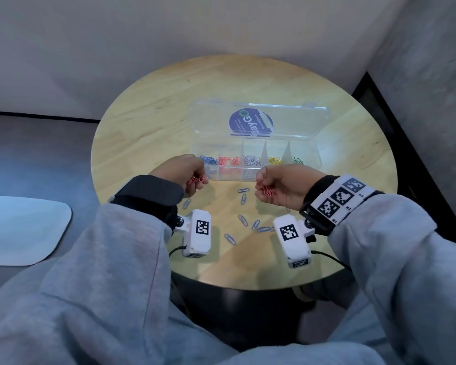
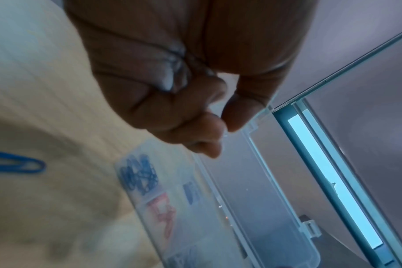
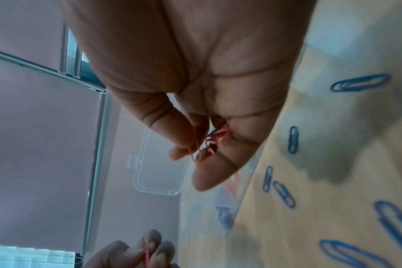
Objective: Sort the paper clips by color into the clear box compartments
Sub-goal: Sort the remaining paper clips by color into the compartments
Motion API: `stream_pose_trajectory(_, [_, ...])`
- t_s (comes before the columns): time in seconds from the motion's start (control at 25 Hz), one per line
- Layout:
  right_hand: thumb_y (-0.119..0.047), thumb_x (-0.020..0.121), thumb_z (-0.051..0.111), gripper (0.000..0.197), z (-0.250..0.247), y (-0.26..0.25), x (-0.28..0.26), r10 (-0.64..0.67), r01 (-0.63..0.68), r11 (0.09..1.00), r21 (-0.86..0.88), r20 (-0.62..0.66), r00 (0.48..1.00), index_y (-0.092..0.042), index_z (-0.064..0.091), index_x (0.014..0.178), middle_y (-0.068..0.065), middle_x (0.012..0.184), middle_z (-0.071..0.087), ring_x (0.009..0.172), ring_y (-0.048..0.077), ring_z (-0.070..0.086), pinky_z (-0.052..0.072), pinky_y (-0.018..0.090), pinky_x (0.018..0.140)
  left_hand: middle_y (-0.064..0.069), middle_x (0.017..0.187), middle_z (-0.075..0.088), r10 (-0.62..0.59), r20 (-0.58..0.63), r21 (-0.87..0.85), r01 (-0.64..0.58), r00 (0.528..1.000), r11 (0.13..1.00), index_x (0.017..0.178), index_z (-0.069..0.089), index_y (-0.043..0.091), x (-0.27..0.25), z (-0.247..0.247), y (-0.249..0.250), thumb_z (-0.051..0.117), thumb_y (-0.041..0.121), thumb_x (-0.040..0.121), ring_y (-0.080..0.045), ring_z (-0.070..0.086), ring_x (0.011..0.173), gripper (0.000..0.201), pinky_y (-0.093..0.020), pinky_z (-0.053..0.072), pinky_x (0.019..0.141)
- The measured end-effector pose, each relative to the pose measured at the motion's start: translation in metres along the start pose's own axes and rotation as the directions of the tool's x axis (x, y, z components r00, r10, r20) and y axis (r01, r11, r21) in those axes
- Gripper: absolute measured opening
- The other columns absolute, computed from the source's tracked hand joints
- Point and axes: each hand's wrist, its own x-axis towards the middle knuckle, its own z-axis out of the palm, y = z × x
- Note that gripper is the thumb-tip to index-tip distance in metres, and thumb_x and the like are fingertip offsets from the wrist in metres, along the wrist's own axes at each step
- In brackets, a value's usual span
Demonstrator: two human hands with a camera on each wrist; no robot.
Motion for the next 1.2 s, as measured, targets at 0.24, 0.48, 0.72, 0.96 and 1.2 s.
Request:
stream_pose_trajectory(0.24, [0.005, 0.090, 0.025, 0.025, 0.013, -0.040, 0.019, -0.072, 0.093, 0.968, 0.235, -0.095, 0.993, 0.002, 0.049, 0.093, 0.012, 0.080, 0.045, 0.067, 0.022, 0.048, 0.054, 0.023, 0.050, -0.005, 0.060, 0.043, -0.031, -0.018, 0.054, 0.032, 0.999, 0.998, 0.071, 0.048, 0.012, 0.008, 0.002, 0.038, 0.035, 0.002, 0.088, -0.008, 0.034, 0.038, 0.023, -0.011, 0.021, 0.034])
stream_pose_trajectory(0.48, [0.000, 0.085, 0.033, 0.020, 0.023, -0.057, 0.042, -0.057, 0.067, 0.964, 0.256, -0.048, 0.997, -0.007, 0.041, 0.103, 0.011, 0.080, 0.042, 0.066, 0.020, 0.043, 0.041, 0.025, 0.063, -0.009, 0.073, 0.051, -0.053, 0.031, 0.009, 0.052, 0.998, 0.999, 0.083, 0.051, 0.006, 0.035, 0.025, 0.062, 0.050, 0.013, 0.093, -0.017, 0.051, 0.056, 0.012, -0.020, 0.048, 0.054])
stream_pose_trajectory(0.72, [-0.005, 0.089, 0.034, 0.042, 0.015, -0.050, 0.040, -0.054, 0.059, 0.979, 0.194, -0.030, 0.998, 0.009, 0.049, 0.126, 0.014, 0.130, 0.052, 0.119, 0.032, 0.053, 0.045, 0.032, 0.099, -0.002, 0.079, 0.046, 0.019, 0.061, -0.053, -0.016, 0.998, 0.998, 0.086, 0.052, 0.015, 0.046, 0.038, 0.055, 0.052, 0.032, 0.094, -0.013, 0.044, 0.067, 0.019, -0.023, 0.040, 0.069])
stream_pose_trajectory(0.96, [-0.006, 0.092, 0.046, 0.015, 0.007, -0.036, 0.013, -0.205, 0.169, 0.928, -0.332, -0.076, 0.976, -0.015, 0.058, 0.088, 0.004, 0.090, 0.058, 0.081, 0.016, 0.056, 0.049, 0.030, 0.080, -0.007, 0.070, 0.052, 0.042, 0.004, 0.317, -0.041, 0.999, 0.948, 0.075, 0.053, 0.009, 0.033, 0.016, 0.038, 0.053, 0.022, 0.092, -0.023, 0.051, 0.058, 0.021, -0.020, 0.041, 0.051])
stream_pose_trajectory(1.2, [-0.019, 0.085, 0.057, 0.029, -0.007, 0.007, -0.001, -0.210, 0.117, 0.269, -0.956, 0.060, 0.976, -0.021, 0.061, 0.113, -0.005, 0.105, 0.059, 0.093, 0.013, 0.055, 0.045, 0.025, 0.087, -0.004, 0.074, 0.060, -0.043, -0.128, 0.860, 0.133, 0.991, 0.493, 0.077, 0.055, 0.014, 0.039, -0.023, -0.019, 0.071, 0.031, 0.060, -0.023, 0.059, 0.069, 0.029, -0.024, 0.040, 0.059])
